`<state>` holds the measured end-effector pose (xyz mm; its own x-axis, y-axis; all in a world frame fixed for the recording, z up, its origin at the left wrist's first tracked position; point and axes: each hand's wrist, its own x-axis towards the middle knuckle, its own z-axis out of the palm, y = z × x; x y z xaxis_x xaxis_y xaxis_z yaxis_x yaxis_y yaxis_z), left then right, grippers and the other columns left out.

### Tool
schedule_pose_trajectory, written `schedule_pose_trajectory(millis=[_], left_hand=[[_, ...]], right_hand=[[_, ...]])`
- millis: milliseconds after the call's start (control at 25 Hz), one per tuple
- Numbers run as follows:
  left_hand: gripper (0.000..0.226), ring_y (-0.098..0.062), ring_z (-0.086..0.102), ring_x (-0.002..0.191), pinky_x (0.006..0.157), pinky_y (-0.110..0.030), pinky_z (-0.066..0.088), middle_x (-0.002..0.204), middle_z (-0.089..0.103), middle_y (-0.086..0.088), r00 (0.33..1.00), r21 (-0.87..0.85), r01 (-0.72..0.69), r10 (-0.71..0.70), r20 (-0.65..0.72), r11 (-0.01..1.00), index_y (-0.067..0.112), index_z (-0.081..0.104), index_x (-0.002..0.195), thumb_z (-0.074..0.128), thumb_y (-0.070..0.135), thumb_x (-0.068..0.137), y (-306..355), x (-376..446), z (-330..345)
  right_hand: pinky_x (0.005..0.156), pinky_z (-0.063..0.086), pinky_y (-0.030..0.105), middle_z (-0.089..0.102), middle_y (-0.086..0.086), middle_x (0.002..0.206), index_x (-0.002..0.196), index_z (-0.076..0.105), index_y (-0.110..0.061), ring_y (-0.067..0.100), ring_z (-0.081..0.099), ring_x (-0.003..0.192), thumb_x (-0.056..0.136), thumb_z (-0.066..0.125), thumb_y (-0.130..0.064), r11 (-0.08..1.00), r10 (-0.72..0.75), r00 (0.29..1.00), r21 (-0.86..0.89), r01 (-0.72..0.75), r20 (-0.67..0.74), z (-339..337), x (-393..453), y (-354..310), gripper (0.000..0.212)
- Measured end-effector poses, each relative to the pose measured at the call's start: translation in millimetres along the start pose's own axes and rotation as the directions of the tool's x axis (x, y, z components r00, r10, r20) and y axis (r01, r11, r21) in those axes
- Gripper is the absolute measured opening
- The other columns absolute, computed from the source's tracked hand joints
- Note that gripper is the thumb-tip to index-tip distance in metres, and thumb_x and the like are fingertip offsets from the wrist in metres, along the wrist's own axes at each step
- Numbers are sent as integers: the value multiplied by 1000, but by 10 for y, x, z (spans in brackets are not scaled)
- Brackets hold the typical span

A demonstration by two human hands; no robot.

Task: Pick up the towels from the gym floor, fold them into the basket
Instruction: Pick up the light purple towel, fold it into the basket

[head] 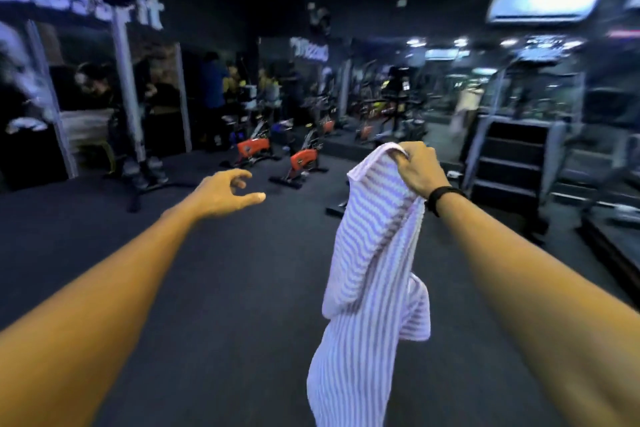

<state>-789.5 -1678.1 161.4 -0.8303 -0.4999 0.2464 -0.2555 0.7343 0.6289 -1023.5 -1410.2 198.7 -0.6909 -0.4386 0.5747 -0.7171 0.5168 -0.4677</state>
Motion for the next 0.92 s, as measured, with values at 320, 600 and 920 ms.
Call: schedule_pose_trajectory(millis=[320,600,920], left_hand=[[69,-23,54,118,100,-41,45,132,55,-4,884,-145,-343,372,285,928,23,45,138,68,51,80,1058,54,657],[64,-18,55,111,96,-37,46,123,58,-1,645,-406,-486,631,430,774,23,50,134,70,49,79,2473,-722,1654],[57,-16,61,98,89,-28,44,111,63,0,308,-586,-595,830,465,550,20,56,127,74,43,77,4069,-2419,2493]], right_hand=[[65,41,42,50,11,69,55,37,-17,34,51,71,97,47,-33,907,283,917,-231,-351,-282,-1607,-1275,253,45],[59,24,35,32,-3,53,53,29,-19,22,38,66,98,43,-45,702,373,764,-378,-603,-527,-3183,-3004,227,54],[58,23,36,34,2,52,53,28,-16,22,39,61,100,43,-38,402,379,527,-377,-834,-761,-4749,-5283,-234,55]])
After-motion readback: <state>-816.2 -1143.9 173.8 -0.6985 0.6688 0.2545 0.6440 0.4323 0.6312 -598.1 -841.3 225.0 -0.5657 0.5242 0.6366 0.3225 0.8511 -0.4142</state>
